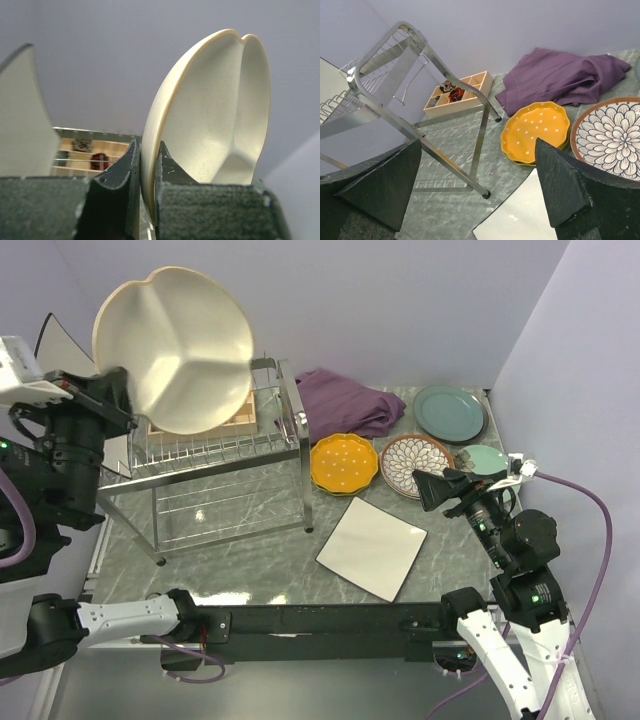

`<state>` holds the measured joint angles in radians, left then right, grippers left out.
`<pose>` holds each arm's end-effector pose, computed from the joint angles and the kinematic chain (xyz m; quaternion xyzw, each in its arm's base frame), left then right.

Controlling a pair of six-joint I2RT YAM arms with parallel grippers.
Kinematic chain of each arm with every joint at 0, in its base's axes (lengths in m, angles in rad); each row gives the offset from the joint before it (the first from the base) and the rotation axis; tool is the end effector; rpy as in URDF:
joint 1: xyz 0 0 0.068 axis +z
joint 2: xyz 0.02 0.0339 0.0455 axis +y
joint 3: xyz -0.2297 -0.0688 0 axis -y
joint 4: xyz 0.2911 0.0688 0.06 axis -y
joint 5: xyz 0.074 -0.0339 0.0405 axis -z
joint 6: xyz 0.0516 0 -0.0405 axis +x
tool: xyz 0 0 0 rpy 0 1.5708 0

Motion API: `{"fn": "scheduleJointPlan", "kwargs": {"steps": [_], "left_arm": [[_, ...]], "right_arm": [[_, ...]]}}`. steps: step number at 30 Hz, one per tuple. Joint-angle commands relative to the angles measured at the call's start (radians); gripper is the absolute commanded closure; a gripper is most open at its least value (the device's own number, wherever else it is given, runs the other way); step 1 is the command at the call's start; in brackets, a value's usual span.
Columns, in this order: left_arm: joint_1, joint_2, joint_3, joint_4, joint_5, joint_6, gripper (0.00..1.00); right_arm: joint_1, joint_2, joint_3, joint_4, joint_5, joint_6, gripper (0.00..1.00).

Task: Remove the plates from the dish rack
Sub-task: Place the plate at the corner of the board.

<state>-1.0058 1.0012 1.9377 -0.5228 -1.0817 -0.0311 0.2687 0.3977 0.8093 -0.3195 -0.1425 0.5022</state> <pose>0.0975 -0.0687 0.6165 -0.1614 0.6161 -0.1111 0.7629 0.1673 0.0537 0.3854 0.0260 0.6737 0.3216 0.6649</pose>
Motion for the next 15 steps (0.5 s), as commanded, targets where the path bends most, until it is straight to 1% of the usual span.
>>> {"fn": "scheduleJointPlan", "kwargs": {"steps": [1,2,5,6,8,9,10,15], "left_arm": [[-0.007,-0.012,-0.029,0.136,0.305,-0.265,0.99],[-0.007,-0.013,-0.034,0.145,0.351,-0.288,0.99],[-0.007,-0.01,-0.072,0.162,0.425,-0.329,0.99],[-0.007,-0.007,-0.083,0.173,0.443,-0.339,0.99],[-0.007,0.01,-0.108,0.182,0.473,-0.363,0.99],[-0.007,0.016,-0.115,0.196,0.511,-0.369,0.99],[-0.007,0.031,-0.118,0.201,0.523,-0.378,0.99],[-0.007,0.076,-0.125,0.245,0.632,-0.423,0.99]], "right_arm": [[0.006,0.006,-0.004,0.031,-0.006,-0.014,0.0],[0.006,0.004,-0.004,0.034,-0.011,-0.014,0.0],[0.006,-0.005,-0.009,0.059,-0.067,-0.014,0.0],[0.006,-0.011,-0.013,0.072,-0.125,-0.008,0.0],[0.006,-0.025,-0.025,0.123,-0.189,0.001,0.0],[0.006,-0.031,-0.032,0.144,-0.218,0.021,0.0],[0.006,-0.043,-0.042,0.187,-0.273,0.028,0.0],[0.004,-0.066,-0.074,0.307,-0.379,0.105,0.0]]}}
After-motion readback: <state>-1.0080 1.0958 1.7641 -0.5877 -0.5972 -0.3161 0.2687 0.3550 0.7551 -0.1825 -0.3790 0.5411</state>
